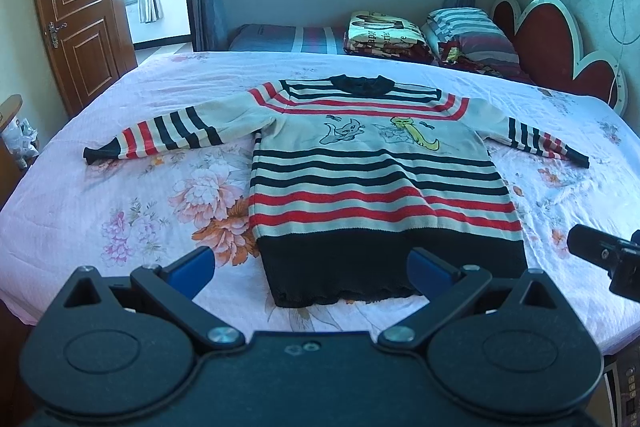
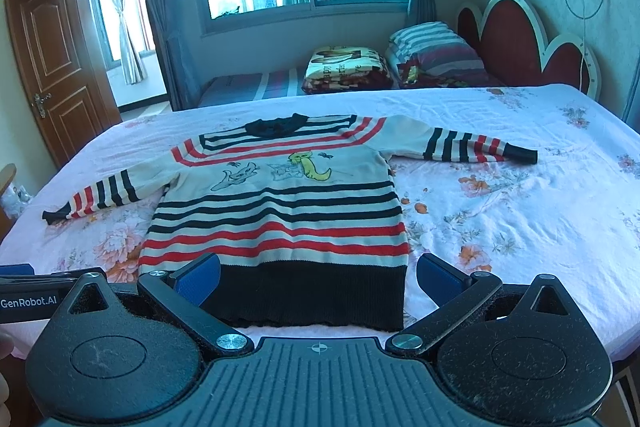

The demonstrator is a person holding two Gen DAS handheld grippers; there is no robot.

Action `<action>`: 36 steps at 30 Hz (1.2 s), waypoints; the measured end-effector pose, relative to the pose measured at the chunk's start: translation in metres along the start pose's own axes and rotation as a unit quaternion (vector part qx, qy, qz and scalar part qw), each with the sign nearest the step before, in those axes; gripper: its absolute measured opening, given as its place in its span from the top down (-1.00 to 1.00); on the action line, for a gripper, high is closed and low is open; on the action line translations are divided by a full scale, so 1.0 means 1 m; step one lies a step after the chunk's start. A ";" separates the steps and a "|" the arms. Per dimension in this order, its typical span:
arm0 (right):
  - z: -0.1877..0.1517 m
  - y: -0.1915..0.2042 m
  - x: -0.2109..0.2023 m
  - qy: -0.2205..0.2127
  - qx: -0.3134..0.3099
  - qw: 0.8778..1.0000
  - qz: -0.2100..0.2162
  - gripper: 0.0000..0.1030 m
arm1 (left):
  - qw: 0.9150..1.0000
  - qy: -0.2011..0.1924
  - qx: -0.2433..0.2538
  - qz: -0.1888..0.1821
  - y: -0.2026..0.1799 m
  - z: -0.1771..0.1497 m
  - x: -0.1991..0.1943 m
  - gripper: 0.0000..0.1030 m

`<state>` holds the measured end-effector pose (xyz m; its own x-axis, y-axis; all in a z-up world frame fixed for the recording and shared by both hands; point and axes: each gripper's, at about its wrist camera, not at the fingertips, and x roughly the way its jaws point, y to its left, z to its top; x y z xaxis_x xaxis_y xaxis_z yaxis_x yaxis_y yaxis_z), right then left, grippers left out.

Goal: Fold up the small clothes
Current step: 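Move the right gripper to the black sleeve cuff and grasp it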

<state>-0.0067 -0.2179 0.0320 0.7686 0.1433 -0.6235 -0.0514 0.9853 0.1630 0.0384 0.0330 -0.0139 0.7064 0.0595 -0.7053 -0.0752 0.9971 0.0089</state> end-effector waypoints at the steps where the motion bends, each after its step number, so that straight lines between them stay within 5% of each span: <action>1: 0.001 0.000 0.002 0.000 0.000 1.000 -0.001 -1.00 | 1.000 -0.001 -0.001 0.000 0.000 0.001 0.001 -0.99; 19: 0.036 -0.045 0.065 -0.002 0.019 0.999 -0.041 -1.00 | 1.000 -0.011 0.001 -0.019 -0.006 0.047 0.067 -0.99; 36: 0.096 -0.122 0.188 0.018 0.063 0.996 -0.067 -1.00 | 1.000 0.023 -0.004 -0.017 -0.027 0.109 0.195 -0.99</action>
<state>0.2054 -0.3202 -0.0324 0.7393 0.0170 -0.6732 0.1319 0.9767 0.1695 0.2549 0.0226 -0.0745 0.6750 0.0228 -0.7375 -0.0573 0.9981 -0.0216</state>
